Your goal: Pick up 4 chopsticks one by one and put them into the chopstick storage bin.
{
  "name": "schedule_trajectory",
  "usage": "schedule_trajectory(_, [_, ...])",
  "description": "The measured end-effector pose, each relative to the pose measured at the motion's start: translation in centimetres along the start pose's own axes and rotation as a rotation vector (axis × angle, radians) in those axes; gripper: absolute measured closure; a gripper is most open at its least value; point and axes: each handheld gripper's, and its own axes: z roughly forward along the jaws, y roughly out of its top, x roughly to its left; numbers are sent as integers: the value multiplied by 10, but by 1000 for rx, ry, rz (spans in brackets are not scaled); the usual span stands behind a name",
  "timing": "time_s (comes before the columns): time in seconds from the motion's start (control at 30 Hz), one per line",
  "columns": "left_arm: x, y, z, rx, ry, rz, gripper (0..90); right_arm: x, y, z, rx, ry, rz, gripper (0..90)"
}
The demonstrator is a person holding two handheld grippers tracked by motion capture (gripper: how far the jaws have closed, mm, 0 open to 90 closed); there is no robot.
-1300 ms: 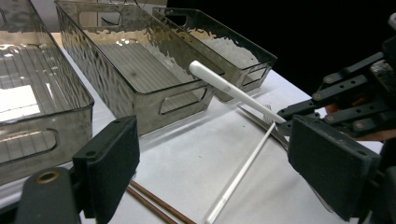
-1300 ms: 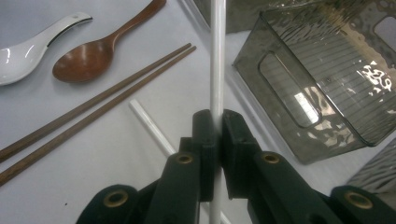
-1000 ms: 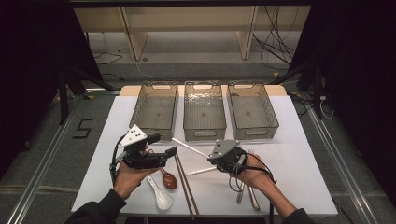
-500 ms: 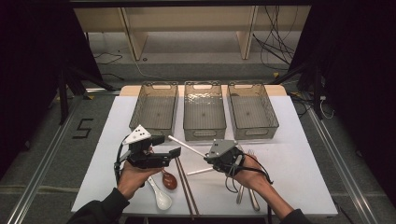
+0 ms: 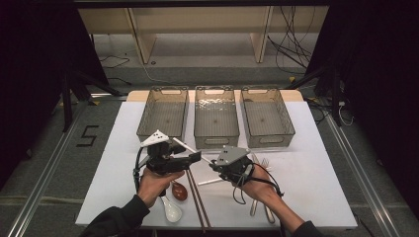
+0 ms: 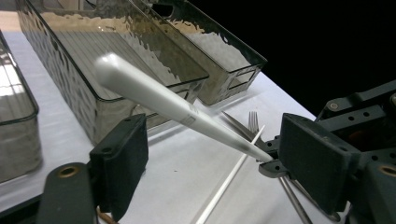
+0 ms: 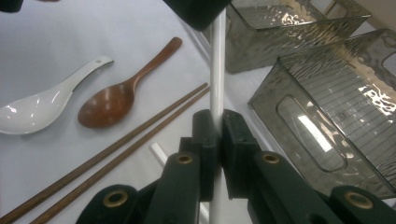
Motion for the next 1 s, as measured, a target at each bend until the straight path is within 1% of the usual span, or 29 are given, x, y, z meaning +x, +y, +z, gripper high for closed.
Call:
schedule_trajectory(0.1, [0, -1, 2, -3, -4, -18, 275, 0, 1, 0, -9, -4, 6, 853])
schedule_trajectory(0.2, [-1, -1, 3, -6, -19, -20, 331, 1, 2, 0, -19, -10, 13, 853])
schedule_trajectory(0.43, [-2, 0, 3, -13, -44, -43, 394, 1, 3, 2, -40, -10, 33, 853])
schedule_trajectory(0.47, [-2, 0, 3, -14, -45, -44, 417, 2, 4, 2, -46, -9, 37, 853])
schedule_trajectory(0.67, [-3, 0, 4, -16, -61, -42, 466, 3, 5, 3, -56, -17, 43, 853])
schedule_trajectory(0.73, [-3, 0, 5, -13, -64, -39, 483, 3, 5, 4, -61, -15, 45, 853])
schedule_trajectory(0.77, [-4, -1, 5, -11, -68, -41, 506, 3, 6, 3, -66, -15, 52, 852])
schedule_trajectory(0.8, [-4, -1, 5, -8, -71, -39, 506, 3, 6, 3, -66, -15, 52, 852])
schedule_trajectory(0.9, [-3, -1, 6, -9, -81, -41, 553, 4, 6, 4, -71, -14, 57, 852])
schedule_trajectory(1.0, [-4, -2, 7, -9, -90, -51, 573, 4, 6, 4, -75, -14, 57, 852])
